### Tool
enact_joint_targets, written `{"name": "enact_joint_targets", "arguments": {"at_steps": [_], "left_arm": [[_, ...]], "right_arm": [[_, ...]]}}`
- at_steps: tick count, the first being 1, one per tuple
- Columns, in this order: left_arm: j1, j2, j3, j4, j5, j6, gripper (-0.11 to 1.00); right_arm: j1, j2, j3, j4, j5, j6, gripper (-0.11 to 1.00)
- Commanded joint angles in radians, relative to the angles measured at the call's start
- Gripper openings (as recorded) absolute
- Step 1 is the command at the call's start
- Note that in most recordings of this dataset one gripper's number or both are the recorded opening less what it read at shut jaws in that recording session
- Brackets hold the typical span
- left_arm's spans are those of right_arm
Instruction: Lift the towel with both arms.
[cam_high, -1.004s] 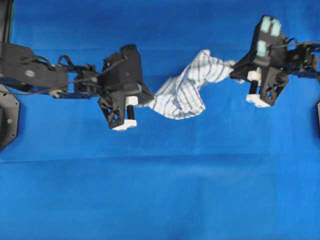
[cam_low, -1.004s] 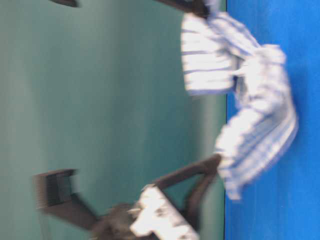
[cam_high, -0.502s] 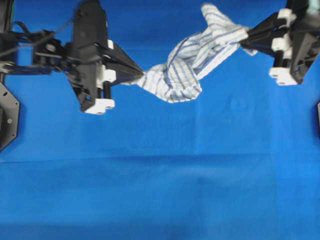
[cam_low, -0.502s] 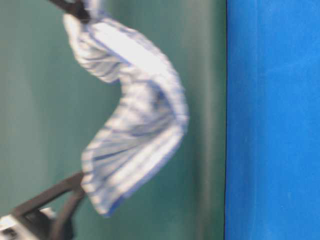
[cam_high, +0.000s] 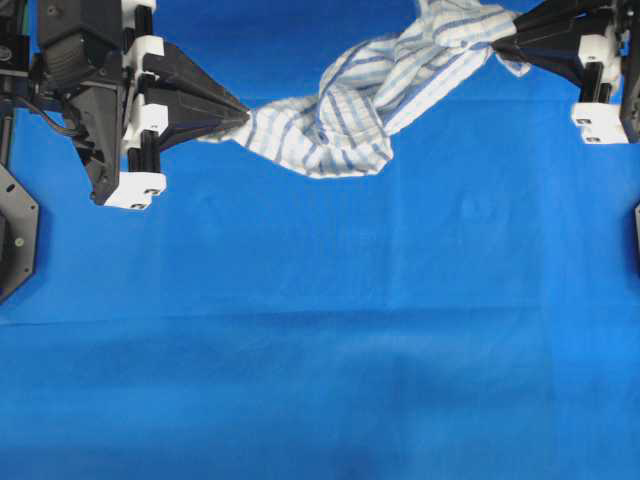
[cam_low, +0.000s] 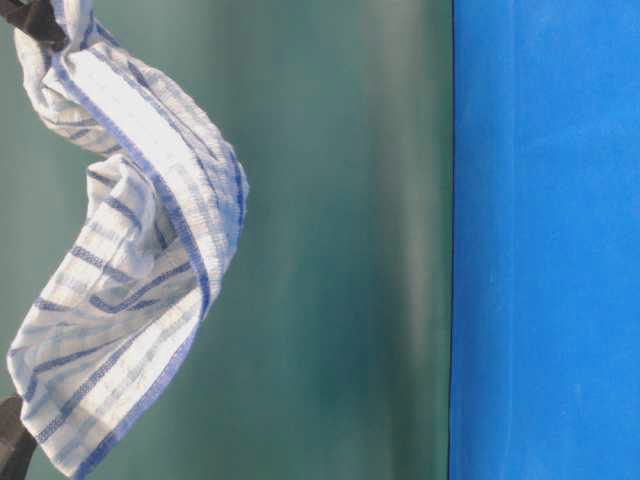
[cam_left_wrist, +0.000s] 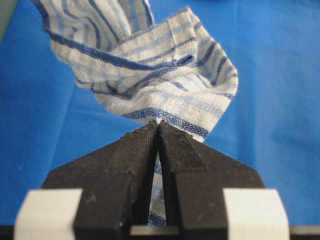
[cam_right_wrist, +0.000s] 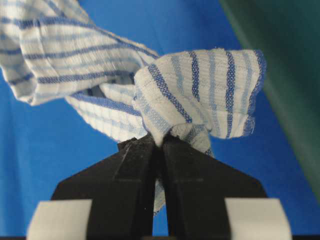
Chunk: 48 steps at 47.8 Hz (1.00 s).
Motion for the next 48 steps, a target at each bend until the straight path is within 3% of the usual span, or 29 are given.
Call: {"name": "enact_joint_targets", "arguments": {"at_steps": [1, 20, 23, 31, 35, 38, 48], "left_arm": [[0.003, -0.002, -0.014, 0.000, -0.003, 0.000, 0.01], [0.006, 0.000, -0.002, 0.000, -0.017, 0.002, 0.05], [0.008, -0.005, 0.003, 0.000, -0.018, 0.002, 0.19], [0.006, -0.020, 0.015, 0.000, -0.031, 0.000, 0.71], [0.006, -0.029, 0.023, 0.000, -0.034, 0.002, 0.89], [0.008, -0.034, 0.031, 0.000, -0.034, 0.002, 0.93], [0.006, -0.044, 0.078, 0.000, -0.041, 0.008, 0.92]], "right_arm": [[0.003, 0.003, -0.025, -0.002, 0.000, -0.002, 0.04], [0.005, 0.011, -0.028, -0.002, -0.005, -0.012, 0.05], [0.003, 0.012, -0.028, -0.005, -0.006, -0.011, 0.13], [0.005, 0.012, -0.026, -0.028, -0.006, -0.008, 0.62], [0.005, 0.012, -0.026, -0.032, -0.006, -0.006, 0.65], [0.003, 0.012, -0.026, -0.032, -0.008, -0.005, 0.62], [0.005, 0.012, 0.000, -0.029, -0.015, -0.002, 0.63]]}}
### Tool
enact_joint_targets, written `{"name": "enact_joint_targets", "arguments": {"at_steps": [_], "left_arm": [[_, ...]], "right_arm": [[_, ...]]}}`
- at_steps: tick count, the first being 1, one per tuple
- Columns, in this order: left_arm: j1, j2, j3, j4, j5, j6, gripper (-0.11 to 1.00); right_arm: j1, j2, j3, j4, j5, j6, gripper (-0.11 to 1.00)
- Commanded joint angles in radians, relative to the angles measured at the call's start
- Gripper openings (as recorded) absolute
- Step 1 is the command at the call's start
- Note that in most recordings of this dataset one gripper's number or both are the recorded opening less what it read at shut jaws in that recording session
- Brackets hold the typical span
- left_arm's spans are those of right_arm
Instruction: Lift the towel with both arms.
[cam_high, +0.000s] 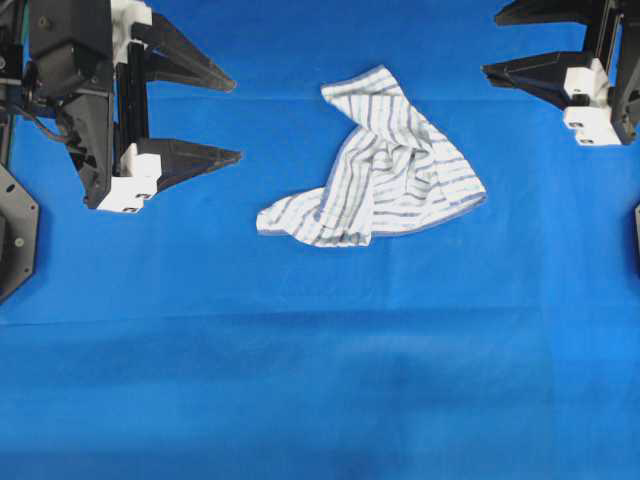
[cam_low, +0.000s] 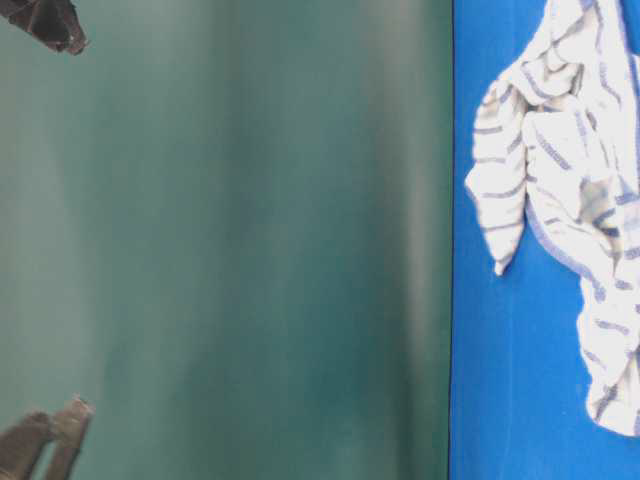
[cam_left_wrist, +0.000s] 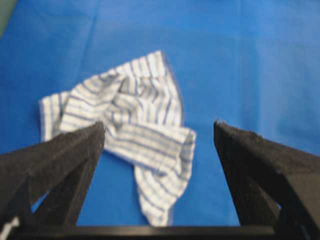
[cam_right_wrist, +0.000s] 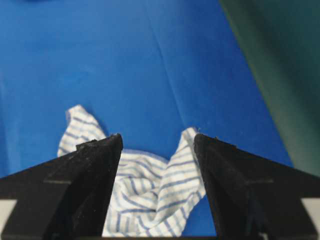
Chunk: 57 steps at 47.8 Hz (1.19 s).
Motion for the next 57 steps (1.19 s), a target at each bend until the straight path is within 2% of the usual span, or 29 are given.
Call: {"name": "enact_joint_targets", "arguments": {"at_steps": [1, 7, 15, 25, 41, 48, 57], "left_arm": [[0.002, -0.008, 0.011, 0.000, -0.018, 0.000, 0.92], [-0.002, 0.011, 0.071, 0.000, -0.080, -0.006, 0.92], [-0.008, 0.067, 0.184, 0.000, -0.236, -0.008, 0.92], [-0.031, 0.176, 0.267, 0.000, -0.374, -0.008, 0.92], [-0.084, 0.400, 0.281, 0.000, -0.479, -0.009, 0.92], [-0.086, 0.468, 0.282, 0.000, -0.508, -0.009, 0.92], [-0.084, 0.566, 0.293, -0.002, -0.600, -0.011, 0.92]], "right_arm": [[0.002, -0.002, 0.003, 0.002, -0.017, 0.002, 0.63], [0.014, 0.006, 0.078, 0.005, -0.084, 0.011, 0.63], [0.038, 0.046, 0.175, 0.017, -0.183, 0.017, 0.63], [0.103, 0.150, 0.232, 0.023, -0.273, 0.029, 0.63], [0.196, 0.400, 0.238, 0.023, -0.396, 0.032, 0.63], [0.199, 0.505, 0.239, 0.021, -0.460, 0.032, 0.63], [0.201, 0.611, 0.241, 0.023, -0.541, 0.032, 0.63]]}}
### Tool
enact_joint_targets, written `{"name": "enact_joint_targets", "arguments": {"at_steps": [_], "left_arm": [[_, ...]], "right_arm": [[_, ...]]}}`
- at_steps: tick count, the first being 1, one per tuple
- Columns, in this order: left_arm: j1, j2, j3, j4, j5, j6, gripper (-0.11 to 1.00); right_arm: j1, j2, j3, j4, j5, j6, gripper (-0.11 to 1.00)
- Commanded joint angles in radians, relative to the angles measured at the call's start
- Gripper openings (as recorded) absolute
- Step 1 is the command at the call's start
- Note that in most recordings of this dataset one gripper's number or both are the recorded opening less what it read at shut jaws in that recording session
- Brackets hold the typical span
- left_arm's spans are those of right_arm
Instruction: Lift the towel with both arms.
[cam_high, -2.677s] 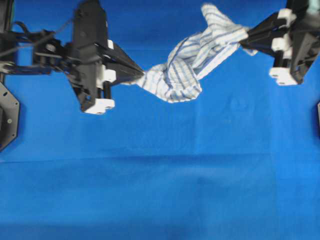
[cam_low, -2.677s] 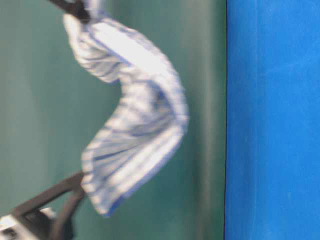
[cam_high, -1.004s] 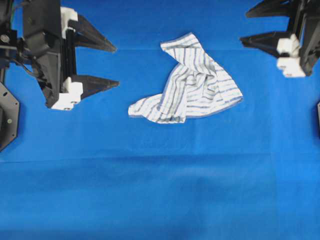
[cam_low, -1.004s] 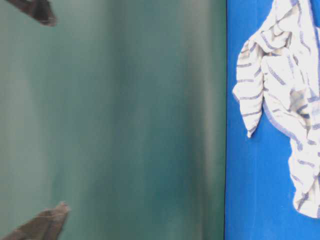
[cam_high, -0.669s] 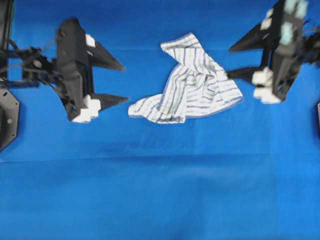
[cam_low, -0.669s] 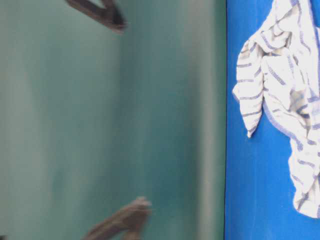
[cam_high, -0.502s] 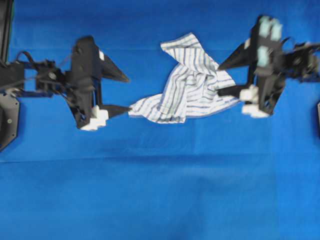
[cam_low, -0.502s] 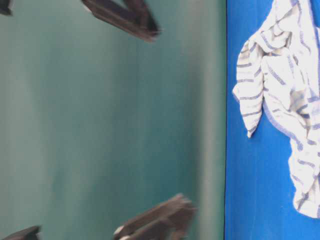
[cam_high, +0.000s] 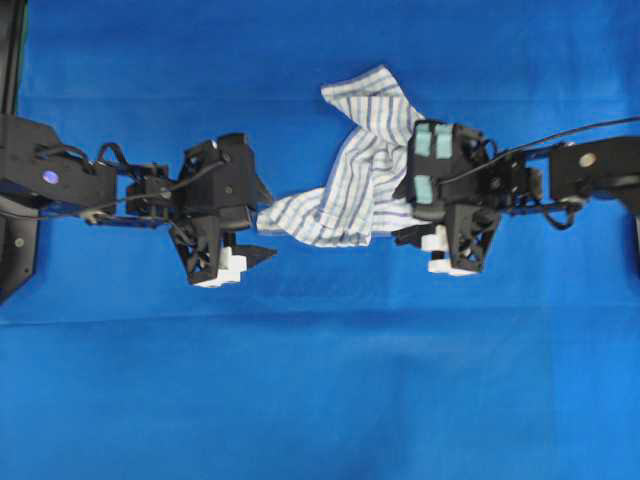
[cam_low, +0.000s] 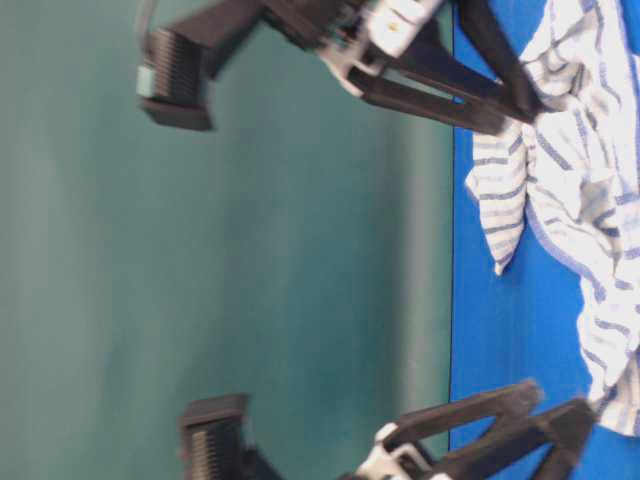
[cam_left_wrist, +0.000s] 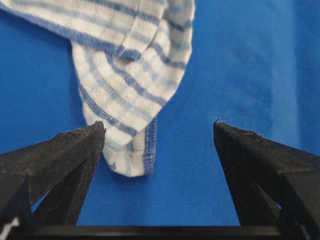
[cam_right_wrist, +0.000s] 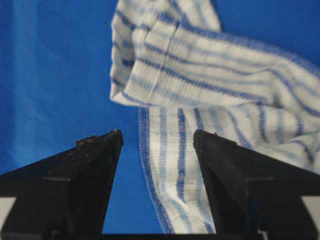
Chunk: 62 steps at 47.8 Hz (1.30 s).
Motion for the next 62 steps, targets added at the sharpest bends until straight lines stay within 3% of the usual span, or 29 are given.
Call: {"name": "enact_joint_targets", "arguments": {"at_steps": [1, 15, 29, 33, 36, 44, 48, 62], "left_arm": [[-0.002, 0.031, -0.008, -0.002, -0.052, -0.002, 0.92], [0.006, 0.147, -0.008, -0.002, -0.143, -0.002, 0.92], [0.021, 0.158, -0.006, -0.002, -0.140, 0.000, 0.88], [0.023, 0.158, -0.006, 0.000, -0.133, 0.000, 0.79], [0.023, 0.156, -0.006, -0.002, -0.126, 0.002, 0.67], [0.026, 0.156, -0.009, -0.002, -0.104, 0.003, 0.21], [0.031, 0.153, -0.012, -0.002, -0.097, 0.003, 0.05], [0.031, 0.025, -0.055, -0.002, 0.015, -0.005, 0.03]], "right_arm": [[0.002, 0.028, -0.008, 0.002, -0.046, 0.002, 0.63], [-0.005, 0.140, -0.003, 0.002, -0.153, 0.002, 0.63], [-0.012, 0.164, -0.008, 0.000, -0.164, 0.000, 0.63], [-0.014, 0.164, -0.008, -0.003, -0.164, -0.003, 0.61], [-0.017, 0.164, -0.006, -0.005, -0.164, -0.003, 0.55], [-0.025, 0.164, -0.005, -0.006, -0.160, -0.003, 0.06], [-0.025, 0.163, -0.006, -0.005, -0.156, -0.003, 0.01], [-0.025, 0.069, -0.029, -0.005, -0.052, -0.002, 0.01]]}}
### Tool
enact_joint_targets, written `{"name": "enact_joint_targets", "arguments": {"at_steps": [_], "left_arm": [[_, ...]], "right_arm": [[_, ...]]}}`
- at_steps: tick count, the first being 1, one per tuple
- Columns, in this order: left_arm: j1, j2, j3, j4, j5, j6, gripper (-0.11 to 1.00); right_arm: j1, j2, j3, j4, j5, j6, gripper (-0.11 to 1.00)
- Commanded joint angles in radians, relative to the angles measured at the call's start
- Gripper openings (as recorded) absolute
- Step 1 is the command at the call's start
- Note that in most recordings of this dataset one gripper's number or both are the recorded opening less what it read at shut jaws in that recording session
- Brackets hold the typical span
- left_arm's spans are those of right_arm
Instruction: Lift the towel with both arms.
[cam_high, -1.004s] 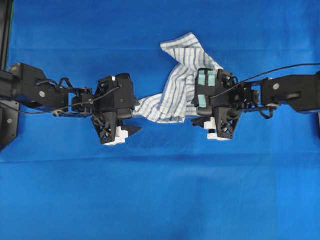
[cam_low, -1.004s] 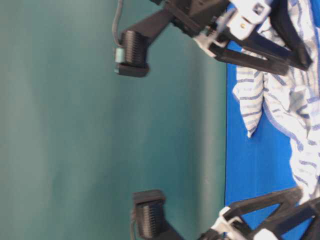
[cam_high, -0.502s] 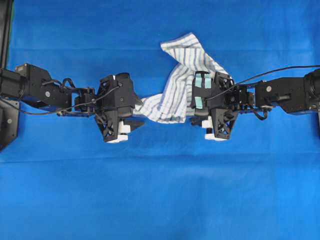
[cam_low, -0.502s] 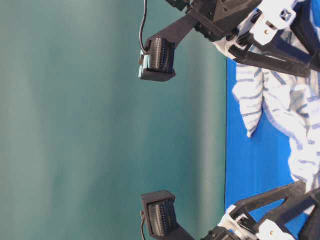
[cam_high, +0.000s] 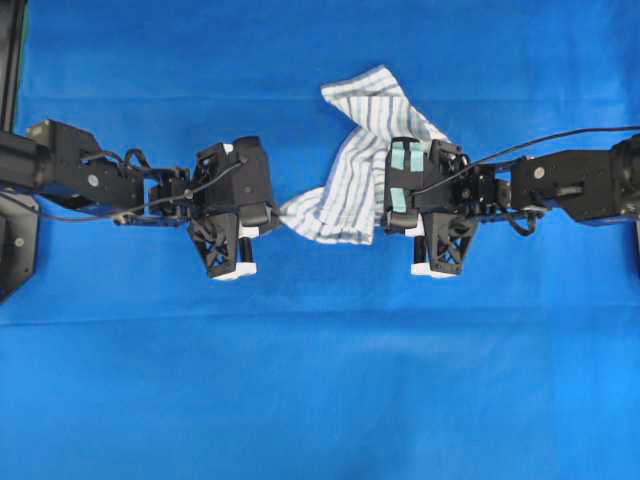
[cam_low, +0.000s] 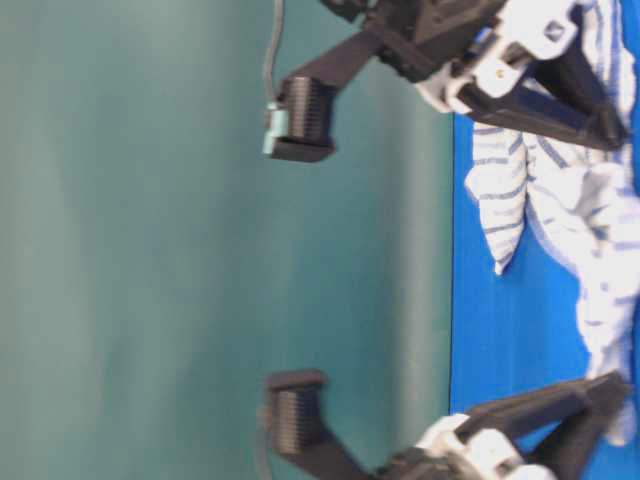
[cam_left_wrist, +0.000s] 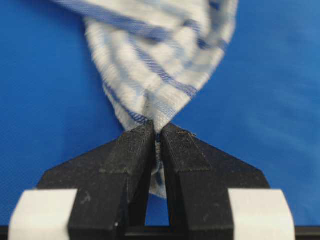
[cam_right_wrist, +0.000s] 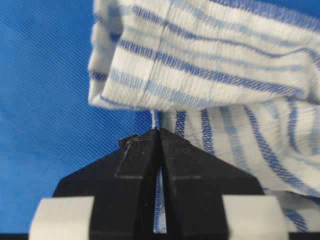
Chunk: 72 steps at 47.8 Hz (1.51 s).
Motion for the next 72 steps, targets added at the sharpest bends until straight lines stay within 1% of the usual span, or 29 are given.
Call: {"name": "enact_joint_targets", "arguments": {"at_steps": [1, 12, 19, 29, 32, 37, 42, 50, 57, 64, 72], "left_arm": [[-0.002, -0.089, -0.034, -0.002, 0.058, 0.000, 0.03], [0.000, -0.270, -0.089, 0.000, 0.249, 0.002, 0.03], [0.011, -0.365, -0.126, 0.000, 0.344, 0.002, 0.03], [0.029, -0.477, -0.204, -0.002, 0.451, 0.002, 0.03], [0.032, -0.508, -0.229, -0.002, 0.472, 0.002, 0.03], [0.035, -0.541, -0.268, -0.002, 0.502, 0.002, 0.03], [0.043, -0.568, -0.305, 0.000, 0.532, 0.005, 0.03], [0.063, -0.598, -0.357, -0.002, 0.578, 0.005, 0.03], [0.071, -0.626, -0.413, -0.002, 0.607, 0.005, 0.03], [0.071, -0.641, -0.457, -0.002, 0.621, 0.006, 0.03], [0.067, -0.635, -0.459, 0.000, 0.626, 0.023, 0.03]], "right_arm": [[-0.003, -0.080, -0.025, -0.002, 0.044, 0.000, 0.01], [-0.003, -0.261, -0.077, -0.003, 0.181, -0.011, 0.01], [-0.003, -0.342, -0.124, -0.018, 0.247, -0.012, 0.01], [-0.003, -0.407, -0.253, -0.031, 0.390, -0.014, 0.01], [-0.003, -0.413, -0.295, -0.038, 0.436, -0.017, 0.01], [-0.003, -0.414, -0.368, -0.069, 0.511, -0.017, 0.01], [-0.003, -0.414, -0.428, -0.089, 0.569, -0.015, 0.01], [-0.003, -0.417, -0.531, -0.104, 0.643, -0.015, 0.01], [-0.003, -0.419, -0.607, -0.104, 0.689, -0.018, 0.01], [-0.003, -0.425, -0.647, -0.104, 0.712, -0.021, 0.01], [-0.003, -0.426, -0.649, -0.104, 0.713, -0.034, 0.01]]}}
